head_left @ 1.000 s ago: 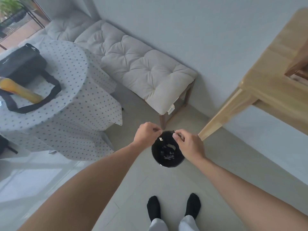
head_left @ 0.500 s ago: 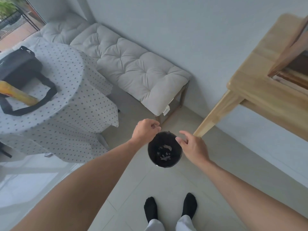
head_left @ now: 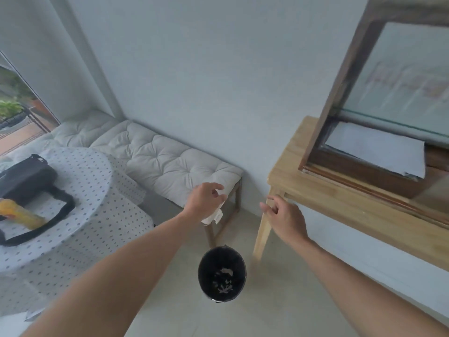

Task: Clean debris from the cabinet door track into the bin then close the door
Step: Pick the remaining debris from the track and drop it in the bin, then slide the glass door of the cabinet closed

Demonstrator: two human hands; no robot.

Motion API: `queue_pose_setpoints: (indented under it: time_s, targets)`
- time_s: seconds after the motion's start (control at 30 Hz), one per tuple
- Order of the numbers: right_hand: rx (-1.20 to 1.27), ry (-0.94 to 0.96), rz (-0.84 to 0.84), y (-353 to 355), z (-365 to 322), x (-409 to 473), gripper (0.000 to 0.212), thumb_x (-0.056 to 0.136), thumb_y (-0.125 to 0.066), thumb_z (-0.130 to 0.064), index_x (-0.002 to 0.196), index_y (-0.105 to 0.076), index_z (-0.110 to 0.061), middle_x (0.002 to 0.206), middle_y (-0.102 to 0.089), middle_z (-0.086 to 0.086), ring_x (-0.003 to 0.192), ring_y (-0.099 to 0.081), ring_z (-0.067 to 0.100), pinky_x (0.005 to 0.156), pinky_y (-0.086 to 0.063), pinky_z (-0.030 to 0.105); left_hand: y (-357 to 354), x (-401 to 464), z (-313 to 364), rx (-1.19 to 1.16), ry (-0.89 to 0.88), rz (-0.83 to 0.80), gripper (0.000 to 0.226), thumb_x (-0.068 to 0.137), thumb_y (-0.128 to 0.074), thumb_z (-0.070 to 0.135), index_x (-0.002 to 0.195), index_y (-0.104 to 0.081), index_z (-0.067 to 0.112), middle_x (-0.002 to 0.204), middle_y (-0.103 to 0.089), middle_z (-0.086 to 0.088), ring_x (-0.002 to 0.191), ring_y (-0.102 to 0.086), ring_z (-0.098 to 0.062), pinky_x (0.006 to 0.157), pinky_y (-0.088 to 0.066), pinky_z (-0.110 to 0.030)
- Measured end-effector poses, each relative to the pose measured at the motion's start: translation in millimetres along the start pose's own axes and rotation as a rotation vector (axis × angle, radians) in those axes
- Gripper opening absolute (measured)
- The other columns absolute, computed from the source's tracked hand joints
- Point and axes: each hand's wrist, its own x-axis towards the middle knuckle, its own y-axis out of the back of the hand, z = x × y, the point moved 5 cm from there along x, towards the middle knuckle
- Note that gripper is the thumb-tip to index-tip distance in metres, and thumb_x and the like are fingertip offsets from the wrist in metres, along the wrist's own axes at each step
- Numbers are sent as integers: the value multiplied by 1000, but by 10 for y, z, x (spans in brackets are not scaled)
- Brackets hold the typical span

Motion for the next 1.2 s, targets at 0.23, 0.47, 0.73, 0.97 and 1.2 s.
queue_pose_setpoints:
  time_s: [0.23, 0.47, 0.73, 0.97, 1.2]
  targets:
    - [-2, -33, 198, 1053, -88, 58, 43, 98, -61, -56, 133, -69, -31, 71, -61, -15, 79, -69, 21, 69, -42, 34, 292, 60, 1127, 23, -208, 16, 34, 90, -75, 41, 122, -74, 29, 90, -70, 13, 83, -64, -11, 80, -55, -33]
    - [-53, -87, 341, 1863, 173, -143, 42, 98, -63, -55, 132, -69, -32, 83, -66, -9, 88, -71, 25, 66, -44, 35, 84, 57, 1924, 10, -341, -32, 39, 91, -74, 45, 128, -72, 31, 87, -70, 17, 86, -61, 4, 79, -47, -26]
    - [-89, -172, 454, 2567, 692, -513, 43, 99, -62, -53, 132, -70, -26, 86, -65, -9, 89, -71, 25, 75, -54, 39, -295, -76, 2600, 95, -492, -46, 46, 93, -72, 43, 137, -66, 31, 106, -69, 13, 107, -63, -16, 89, -51, -35]
    - [-360, -50, 627, 3180, 895, -663, 36, 99, -67, -36, 129, -70, -16, 118, -68, 3, 110, -65, 34, 83, -55, 42, -430, -73, 2782, 143, -468, 0, 88, 92, -69, 48, 161, -20, 25, 150, -45, -6, 135, -48, -30, 103, -49, -50]
    - [-868, 188, 758, 3773, 909, -662, 69, 99, -51, -43, 161, -39, -15, 171, -26, 18, 158, -25, 44, 127, -18, 61, -486, 67, 2843, 168, -470, -52, 120, 88, -76, 50, 162, 16, 29, 171, -20, -6, 144, -38, -42, 112, -41, -60]
